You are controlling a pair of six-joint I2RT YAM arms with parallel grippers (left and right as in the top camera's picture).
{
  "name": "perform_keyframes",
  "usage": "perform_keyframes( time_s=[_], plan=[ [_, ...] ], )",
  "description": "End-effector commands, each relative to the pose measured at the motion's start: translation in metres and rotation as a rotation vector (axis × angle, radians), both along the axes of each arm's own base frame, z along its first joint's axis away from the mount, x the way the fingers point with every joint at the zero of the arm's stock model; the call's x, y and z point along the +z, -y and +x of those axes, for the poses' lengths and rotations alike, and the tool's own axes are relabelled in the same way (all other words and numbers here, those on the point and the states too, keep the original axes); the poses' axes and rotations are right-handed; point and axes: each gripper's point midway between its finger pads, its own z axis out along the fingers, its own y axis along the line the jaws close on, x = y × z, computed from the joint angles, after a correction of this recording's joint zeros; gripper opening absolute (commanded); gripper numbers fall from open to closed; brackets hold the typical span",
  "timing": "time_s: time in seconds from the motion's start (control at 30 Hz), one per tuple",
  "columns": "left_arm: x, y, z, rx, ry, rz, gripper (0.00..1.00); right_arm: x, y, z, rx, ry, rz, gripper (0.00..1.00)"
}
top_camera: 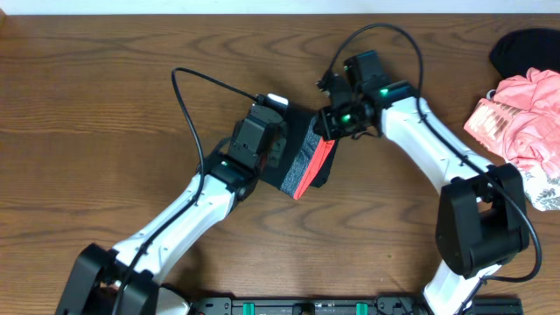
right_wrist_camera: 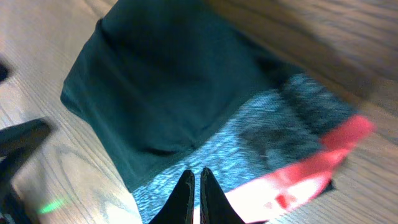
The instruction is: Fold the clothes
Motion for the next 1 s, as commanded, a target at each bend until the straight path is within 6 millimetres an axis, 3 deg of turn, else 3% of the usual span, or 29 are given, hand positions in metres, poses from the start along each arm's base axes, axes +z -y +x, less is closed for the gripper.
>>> perform_keyframes(
  time_s=[0.0,0.2,0.43,0.53,0.8,0.97],
  plan=[
    [-0.015,0.010,0.005,-0.018,-0.067,-0.050,0.45,-0.012,-0.005,-0.002,0.030,0.020,-0.058,0.05],
    [-0.057,0.009,0.003,-0.018,-0.160,-0.011,0.45,-0.046,-0.007,-0.006,0.025,-0.049,-0.098,0.05],
    [-0.088,0.003,0.001,-0.004,-0.223,0.024,0.46,-0.113,0.010,-0.016,-0.006,-0.182,-0.214,0.02],
    [-0.100,-0.008,0.005,0.028,-0.248,0.029,0.46,-0.135,0.027,-0.022,-0.068,-0.245,-0.294,0.01],
    [-0.122,-0.038,0.012,0.126,-0.307,0.005,0.46,-0.145,0.048,-0.026,-0.140,-0.304,-0.343,0.01],
    [-0.118,-0.037,0.015,0.120,-0.303,-0.020,0.47,-0.145,0.050,-0.025,-0.152,-0.308,-0.342,0.01]
  ],
)
